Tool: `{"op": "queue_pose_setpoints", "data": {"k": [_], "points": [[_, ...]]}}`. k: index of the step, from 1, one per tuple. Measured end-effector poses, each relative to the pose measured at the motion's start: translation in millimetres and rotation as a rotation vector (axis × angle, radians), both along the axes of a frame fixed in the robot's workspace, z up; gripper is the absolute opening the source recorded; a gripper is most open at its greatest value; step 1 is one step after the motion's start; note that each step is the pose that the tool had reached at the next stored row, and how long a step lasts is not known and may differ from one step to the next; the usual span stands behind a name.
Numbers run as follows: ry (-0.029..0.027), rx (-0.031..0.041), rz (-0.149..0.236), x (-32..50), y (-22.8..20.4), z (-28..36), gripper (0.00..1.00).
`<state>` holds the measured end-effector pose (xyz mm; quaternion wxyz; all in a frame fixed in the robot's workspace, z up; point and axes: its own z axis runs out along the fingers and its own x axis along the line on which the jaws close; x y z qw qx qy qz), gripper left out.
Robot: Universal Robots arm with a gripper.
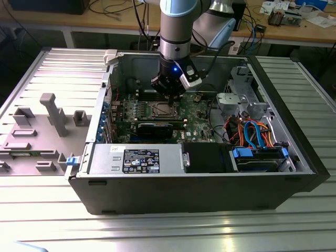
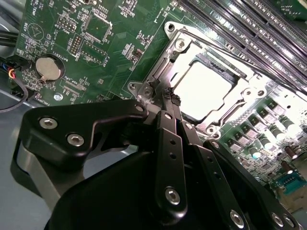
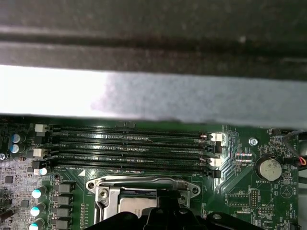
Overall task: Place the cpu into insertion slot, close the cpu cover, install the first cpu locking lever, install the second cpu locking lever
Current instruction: 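Install the second cpu locking lever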
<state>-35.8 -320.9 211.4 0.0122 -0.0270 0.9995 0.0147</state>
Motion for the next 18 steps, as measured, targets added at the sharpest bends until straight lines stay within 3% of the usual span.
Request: {"op": "queue_pose_setpoints", "data": {"k": [4,13,18], "points": [[0.0,0.0,0.0,0.0,-2.5,-0.1,0.11],[0.0,0.0001,0.0,0.0,-14.0,-1.1,0.11],[0.0,0.0001,0.0,0.0,-14.9,-1.2,0.11]]}}
